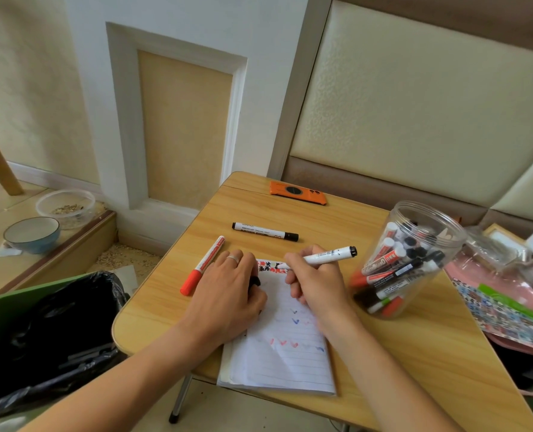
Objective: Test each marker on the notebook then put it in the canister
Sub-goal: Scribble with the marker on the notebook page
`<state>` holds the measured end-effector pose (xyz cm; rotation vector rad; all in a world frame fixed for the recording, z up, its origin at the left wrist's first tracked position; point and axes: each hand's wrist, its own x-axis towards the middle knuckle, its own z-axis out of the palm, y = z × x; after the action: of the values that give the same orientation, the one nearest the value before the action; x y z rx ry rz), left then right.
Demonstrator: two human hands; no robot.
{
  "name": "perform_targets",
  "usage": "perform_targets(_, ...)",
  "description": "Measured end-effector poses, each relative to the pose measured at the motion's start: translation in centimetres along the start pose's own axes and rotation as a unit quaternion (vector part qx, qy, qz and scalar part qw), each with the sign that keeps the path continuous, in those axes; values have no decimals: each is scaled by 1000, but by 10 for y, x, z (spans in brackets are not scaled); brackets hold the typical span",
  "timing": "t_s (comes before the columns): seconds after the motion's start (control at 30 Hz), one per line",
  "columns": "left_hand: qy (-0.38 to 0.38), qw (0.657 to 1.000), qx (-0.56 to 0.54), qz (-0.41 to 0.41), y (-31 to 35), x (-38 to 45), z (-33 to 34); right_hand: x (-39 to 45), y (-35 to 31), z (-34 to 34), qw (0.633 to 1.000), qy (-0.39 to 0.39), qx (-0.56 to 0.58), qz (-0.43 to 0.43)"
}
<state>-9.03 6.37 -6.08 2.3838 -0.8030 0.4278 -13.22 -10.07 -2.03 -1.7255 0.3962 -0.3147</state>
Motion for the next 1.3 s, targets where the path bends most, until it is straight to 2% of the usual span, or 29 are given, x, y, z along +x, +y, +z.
perform_targets(0.1, 17, 1000, -16, 14, 0, 1, -2, -7, -1, 10, 999, -41, 24, 15)
perform_targets(0.33, 30, 997, -49, 42, 3, 0, -6, -11, 0, 15, 998, -43, 39, 18)
perform_targets(0.57, 43, 995, -73, 53, 4, -2, -10, -15, -9, 11, 996, -78, 38, 18)
perform_targets(0.7, 55, 995, -79, 40, 6, -2, -13, -8, -8, 4, 990, -37, 119, 69)
perform_targets(0.8, 40, 994, -93, 39, 7, -2, -13, -4, -3, 2, 986, 10, 150, 69)
perform_targets(0.93, 7, 987, -145, 64, 9, -4, -12, -5, 0, 7, 994, 18, 97, 46)
perform_targets(1.07, 17, 987, -133, 90, 9, -4, -7, -5, 7, 16, 999, 23, 31, 0)
perform_targets(1.3, 33, 992, -112, 55, 5, -2, -6, -3, 10, 22, 1000, 1, -28, 9)
